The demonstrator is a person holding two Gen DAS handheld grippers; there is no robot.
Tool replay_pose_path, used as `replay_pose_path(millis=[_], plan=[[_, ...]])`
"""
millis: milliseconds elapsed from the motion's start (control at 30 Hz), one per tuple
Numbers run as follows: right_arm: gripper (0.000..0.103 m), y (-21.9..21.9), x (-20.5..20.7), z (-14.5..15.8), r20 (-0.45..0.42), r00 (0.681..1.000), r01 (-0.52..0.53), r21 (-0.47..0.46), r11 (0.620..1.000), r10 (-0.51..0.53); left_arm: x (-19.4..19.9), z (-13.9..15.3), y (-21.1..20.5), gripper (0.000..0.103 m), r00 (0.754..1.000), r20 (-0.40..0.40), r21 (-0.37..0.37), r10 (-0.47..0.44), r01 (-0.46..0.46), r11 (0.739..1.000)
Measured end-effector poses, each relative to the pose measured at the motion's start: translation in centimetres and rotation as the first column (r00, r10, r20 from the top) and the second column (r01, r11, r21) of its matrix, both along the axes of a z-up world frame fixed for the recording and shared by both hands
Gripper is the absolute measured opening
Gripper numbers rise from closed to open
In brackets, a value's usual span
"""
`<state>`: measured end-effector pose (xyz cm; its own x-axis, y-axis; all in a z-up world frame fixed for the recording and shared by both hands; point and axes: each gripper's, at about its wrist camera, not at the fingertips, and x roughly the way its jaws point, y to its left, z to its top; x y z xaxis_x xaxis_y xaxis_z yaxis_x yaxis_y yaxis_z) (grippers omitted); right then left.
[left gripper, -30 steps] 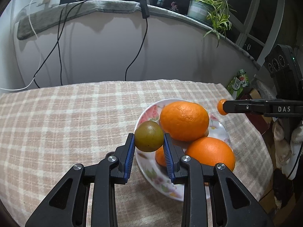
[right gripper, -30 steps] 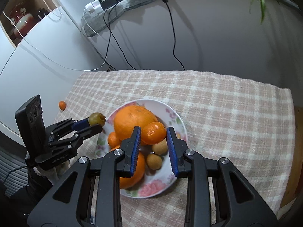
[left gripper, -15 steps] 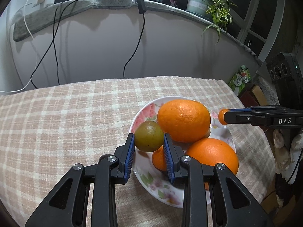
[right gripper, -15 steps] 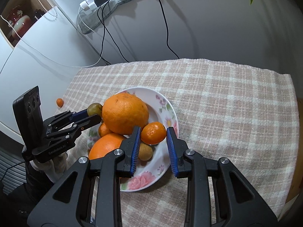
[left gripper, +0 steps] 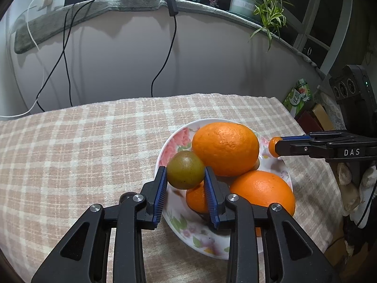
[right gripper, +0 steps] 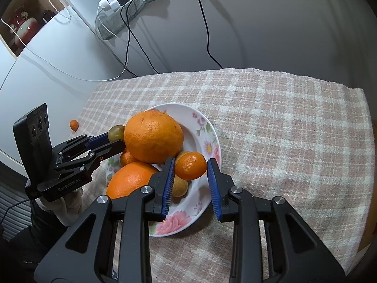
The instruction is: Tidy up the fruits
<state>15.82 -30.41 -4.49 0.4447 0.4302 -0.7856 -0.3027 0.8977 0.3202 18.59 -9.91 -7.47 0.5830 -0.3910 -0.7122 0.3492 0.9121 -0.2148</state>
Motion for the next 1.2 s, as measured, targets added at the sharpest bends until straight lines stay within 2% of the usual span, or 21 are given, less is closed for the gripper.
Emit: replay_pose_path(millis=[67,133,200,300,367,500,933,1200], plan=[[0.032,0.1,0.1,-0.1,0.000,1.000,0.003,-0.006,1.000,-0.003,-0.1,0.1,0.0,0.042,1.000,0.002,-0.003,0.000,0.000,1.000],[0.050,0.1,0.1,0.0,0.008,1.000,0.006,-0.006,1.000,-0.006,-0.2,0.3,0.0,0.045,1.000,0.006,-0.006,-0.005,0.005,1.000],[0.061,0.1,0.0,0.2,0.021,1.000,0.009,-0.005,1.000,-0.009,-0.3,0.4,0.0,0.054,1.000,0.009,-0.007,-0.005,0.005,1.000],[0.069,0.1,0.0,0.5,0.033,0.999,0.005,-0.002,1.000,-0.005,-0.4,0.5,0.1,0.057,1.000,0.014,-0.009,-0.010,0.011,1.000],[0.070,0.3,0.1,0.6,0.036,0.999,-0.002,-0.003,1.000,0.002,-0.5,0.6,0.1,0.063,1.000,0.017,-0.014,-0.011,0.011,1.000],[0.070,0.8,0.0,0.7,0.042,0.999,-0.015,-0.014,1.000,0.015,-0.6,0.7,0.0,0.066,1.000,0.019,-0.014,-0.011,0.011,1.000],[0.070,2.3,-0.5,1.7,0.087,0.995,-0.036,-0.037,0.999,0.039,-2.1,1.4,3.1,0.066,0.998,0.048,-0.009,0.029,-0.029,1.000],[0.070,4.5,-1.2,3.0,0.143,0.986,-0.072,-0.064,0.995,0.081,-3.8,1.5,5.7,0.066,0.996,0.060,0.009,0.062,-0.062,0.998]])
